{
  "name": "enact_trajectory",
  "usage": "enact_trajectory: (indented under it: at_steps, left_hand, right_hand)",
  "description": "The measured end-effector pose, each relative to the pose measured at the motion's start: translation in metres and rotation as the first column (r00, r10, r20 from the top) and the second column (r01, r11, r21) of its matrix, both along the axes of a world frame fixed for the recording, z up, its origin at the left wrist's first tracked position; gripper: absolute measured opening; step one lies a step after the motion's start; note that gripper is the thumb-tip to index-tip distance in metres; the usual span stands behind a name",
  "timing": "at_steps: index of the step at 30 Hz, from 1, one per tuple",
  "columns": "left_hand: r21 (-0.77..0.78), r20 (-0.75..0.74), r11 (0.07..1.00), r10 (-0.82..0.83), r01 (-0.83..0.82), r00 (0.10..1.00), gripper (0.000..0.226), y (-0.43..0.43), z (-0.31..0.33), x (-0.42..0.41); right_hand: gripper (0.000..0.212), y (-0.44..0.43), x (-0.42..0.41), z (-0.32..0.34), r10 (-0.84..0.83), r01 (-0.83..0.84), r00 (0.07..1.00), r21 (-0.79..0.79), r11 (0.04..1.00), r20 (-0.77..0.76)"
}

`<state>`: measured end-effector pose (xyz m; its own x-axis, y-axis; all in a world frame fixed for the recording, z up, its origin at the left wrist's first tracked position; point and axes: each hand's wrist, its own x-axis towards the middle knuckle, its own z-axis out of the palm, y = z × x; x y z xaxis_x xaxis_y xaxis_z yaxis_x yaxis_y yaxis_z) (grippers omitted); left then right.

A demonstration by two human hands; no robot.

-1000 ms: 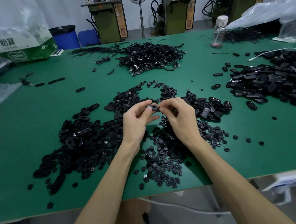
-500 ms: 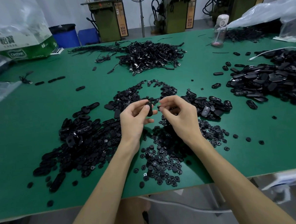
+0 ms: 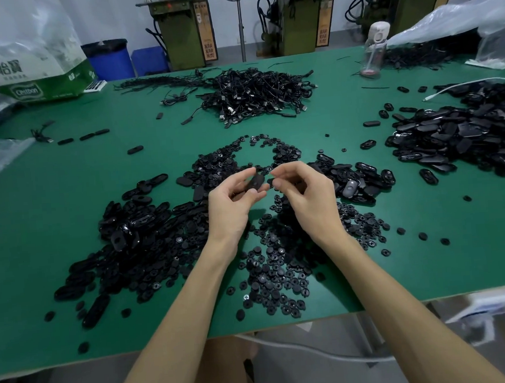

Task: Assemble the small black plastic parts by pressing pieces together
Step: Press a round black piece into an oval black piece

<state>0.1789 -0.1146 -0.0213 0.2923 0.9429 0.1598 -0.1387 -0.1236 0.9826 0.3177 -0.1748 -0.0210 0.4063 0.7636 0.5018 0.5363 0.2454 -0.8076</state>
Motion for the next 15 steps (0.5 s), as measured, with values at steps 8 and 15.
enact_trajectory:
  at_steps: [8, 15]
  left_hand:
    - [0.097, -0.065, 0.995, 0.037, -0.030, 0.997, 0.024, 0.0008, -0.0052, 0.0005]
    - [0.122, -0.056, 0.992, -0.025, 0.031, 0.998, 0.023, -0.0023, -0.0033, 0.0012]
  right_hand:
    - [0.009, 0.0017, 0.0002, -0.0024, -0.026, 0.027, 0.991, -0.005, 1.000, 0.133]
    - [0.008, 0.0024, -0.0014, -0.0024, -0.038, 0.042, 0.978, -0.013, 0.999, 0.206]
